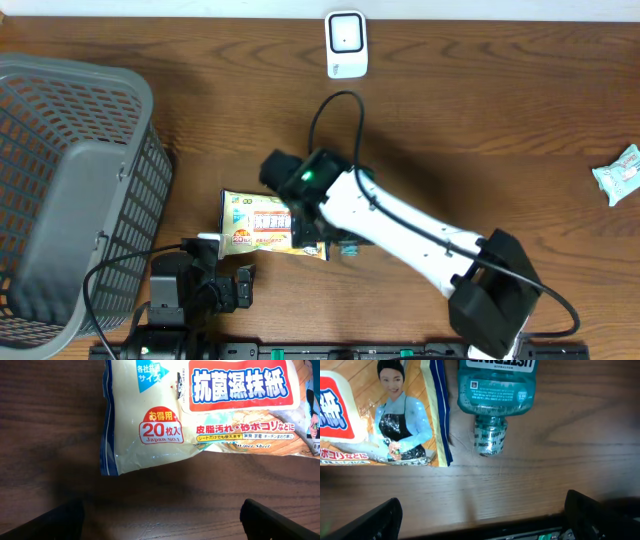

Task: Scan the item barcode
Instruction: 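Carry the Listerine bottle down-left toward the Kleenex pack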

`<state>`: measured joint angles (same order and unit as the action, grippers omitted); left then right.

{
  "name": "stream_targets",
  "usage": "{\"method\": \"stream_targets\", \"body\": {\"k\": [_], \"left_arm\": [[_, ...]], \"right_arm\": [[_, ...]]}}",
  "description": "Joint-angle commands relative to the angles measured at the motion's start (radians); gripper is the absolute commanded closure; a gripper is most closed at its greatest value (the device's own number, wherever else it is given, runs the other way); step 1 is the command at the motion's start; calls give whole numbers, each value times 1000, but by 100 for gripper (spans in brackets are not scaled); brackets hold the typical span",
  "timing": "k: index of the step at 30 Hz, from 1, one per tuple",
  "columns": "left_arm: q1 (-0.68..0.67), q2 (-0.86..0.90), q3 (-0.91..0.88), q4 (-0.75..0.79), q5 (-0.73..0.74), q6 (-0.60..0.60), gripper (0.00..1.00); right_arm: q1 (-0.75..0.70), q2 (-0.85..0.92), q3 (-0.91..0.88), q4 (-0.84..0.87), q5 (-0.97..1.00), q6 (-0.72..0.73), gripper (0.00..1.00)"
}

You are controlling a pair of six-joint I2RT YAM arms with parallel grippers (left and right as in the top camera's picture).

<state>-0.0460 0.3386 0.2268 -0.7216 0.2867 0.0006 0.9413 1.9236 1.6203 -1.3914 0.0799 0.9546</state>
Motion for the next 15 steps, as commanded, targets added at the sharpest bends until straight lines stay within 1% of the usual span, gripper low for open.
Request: {"method": "stream_targets", "body": {"k": [1, 4, 8, 11, 15], "left_arm": [[2, -2, 5, 0, 9, 6, 1], [2, -2, 5, 0, 9, 6, 1], [2, -2, 5, 0, 9, 6, 1], [2, -2, 5, 0, 9, 6, 1], [2, -2, 5, 0, 9, 6, 1]], "right_arm": [[67, -16, -2, -22, 140, 129, 1], [109, -41, -2, -59, 203, 189, 1], [121, -98, -2, -105, 256, 237, 1], [113, -134, -2, -101, 284, 237, 1], [99, -130, -17, -62, 270, 202, 1]]}}
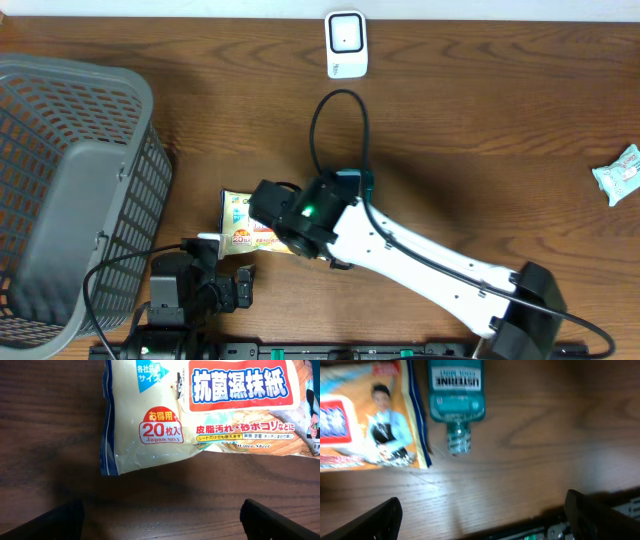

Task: Scan the item barcode
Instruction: 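Carry the Listerine bottle down-left toward the Kleenex pack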

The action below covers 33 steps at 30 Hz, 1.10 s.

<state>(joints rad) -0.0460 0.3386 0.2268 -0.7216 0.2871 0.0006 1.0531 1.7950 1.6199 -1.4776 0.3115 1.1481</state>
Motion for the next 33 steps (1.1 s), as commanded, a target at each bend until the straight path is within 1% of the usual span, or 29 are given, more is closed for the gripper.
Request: {"method": "stream_targets", "body": {"k": [1, 2, 8, 10, 12, 14, 16, 22, 24, 25, 26, 29, 30, 33], "left_arm": [[2, -2, 5, 0, 8, 6, 1], [2, -2, 5, 0, 8, 6, 1], [2, -2, 5, 0, 8, 6, 0], [2, -2, 5, 0, 8, 6, 1], [3, -2, 5, 0, 8, 6, 1], [2, -2, 5, 0, 8, 6, 1], [2, -2, 5, 0, 8, 6, 1], [2, -2, 5, 0, 8, 6, 1], [2, -2, 5, 0, 8, 6, 1], [2, -2, 5, 0, 8, 6, 1], [2, -2, 5, 0, 8, 6, 1], [2, -2, 5, 0, 8, 6, 1], [2, -2, 5, 0, 8, 6, 1], [2, -2, 5, 0, 8, 6, 1]], "right_arm": [[-13, -1, -28, 43, 26, -3, 1], [-13, -1, -80, 106, -9, -30, 1], [-44, 0, -259, 267, -78, -53, 9], [-67, 0, -302, 325, -95, -111, 11], [-93, 0, -341, 408, -124, -214, 11], [-109, 0, -373, 492, -161, -306, 14], [-126, 3, -423, 585, -172, -365, 16], [-154, 12, -528, 695, -210, -364, 21], [-163, 12, -546, 708, -206, -364, 26], [-174, 12, -554, 716, -206, -364, 32], [-183, 12, -560, 725, -206, -364, 35], [-202, 13, -576, 758, -214, -364, 38], [-210, 18, -579, 760, -226, -364, 41], [-218, 24, -581, 765, -237, -364, 44]]}}
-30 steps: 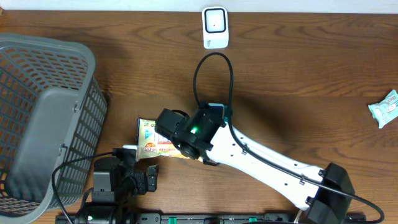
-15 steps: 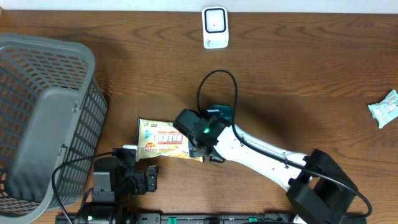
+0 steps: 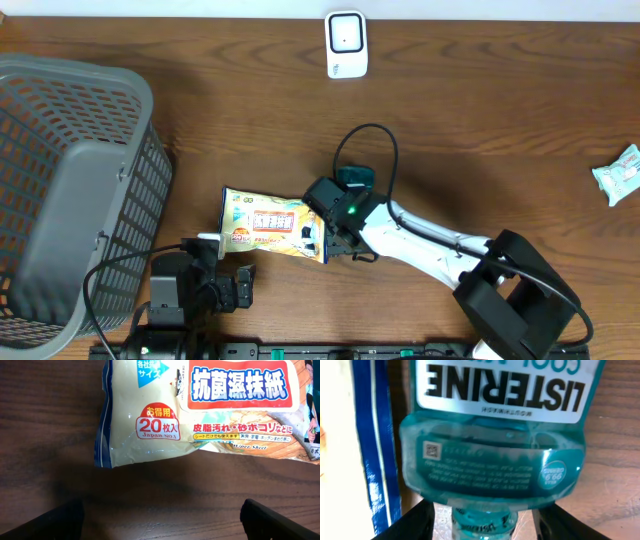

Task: Scan the item barcode
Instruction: 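Carry the Listerine bottle down-left toward the Kleenex pack, then move the bottle rightward and lower it toward the table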

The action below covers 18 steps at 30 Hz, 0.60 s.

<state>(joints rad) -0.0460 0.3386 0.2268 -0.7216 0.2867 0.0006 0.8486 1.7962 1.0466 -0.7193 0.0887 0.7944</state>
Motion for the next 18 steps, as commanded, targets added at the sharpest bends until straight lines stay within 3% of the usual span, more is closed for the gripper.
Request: {"method": "stream_targets", "body": {"k": [1, 9, 18], "left_arm": [[2, -2, 5, 0, 9, 6, 1], [2, -2, 5, 0, 9, 6, 1], [2, -2, 5, 0, 9, 6, 1]], "right_arm": [[-17, 24, -7, 6, -18, -10, 46], [-32, 24, -6, 0, -39, -11, 78], [-122, -47, 134, -264, -120, -11, 91]]}}
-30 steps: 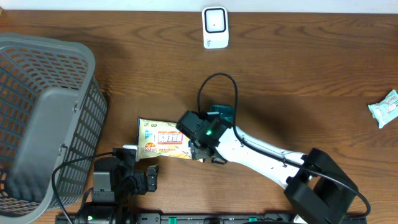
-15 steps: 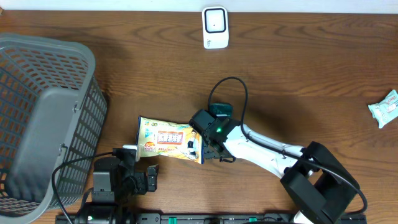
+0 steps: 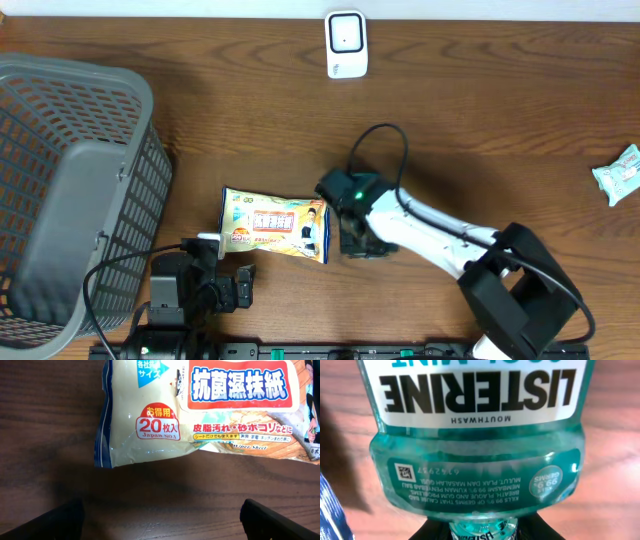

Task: Scan the item barcode
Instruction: 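Move the bottle rightward and lower it toward the table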

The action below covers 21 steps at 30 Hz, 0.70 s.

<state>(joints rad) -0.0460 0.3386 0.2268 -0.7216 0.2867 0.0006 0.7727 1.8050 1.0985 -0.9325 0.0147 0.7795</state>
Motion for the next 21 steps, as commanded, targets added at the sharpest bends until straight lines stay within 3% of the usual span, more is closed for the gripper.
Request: {"method": "stream_targets", "body": {"k": [1, 11, 21], "left_arm": [[2, -2, 5, 0, 9, 6, 1], [2, -2, 5, 0, 9, 6, 1], [2, -2, 5, 0, 9, 6, 1]], "right_arm": [[-61, -65, 103, -85, -67, 1, 92], [-183, -125, 303, -366, -248, -137, 91], [-285, -126, 319, -401, -490, -160, 88]]}}
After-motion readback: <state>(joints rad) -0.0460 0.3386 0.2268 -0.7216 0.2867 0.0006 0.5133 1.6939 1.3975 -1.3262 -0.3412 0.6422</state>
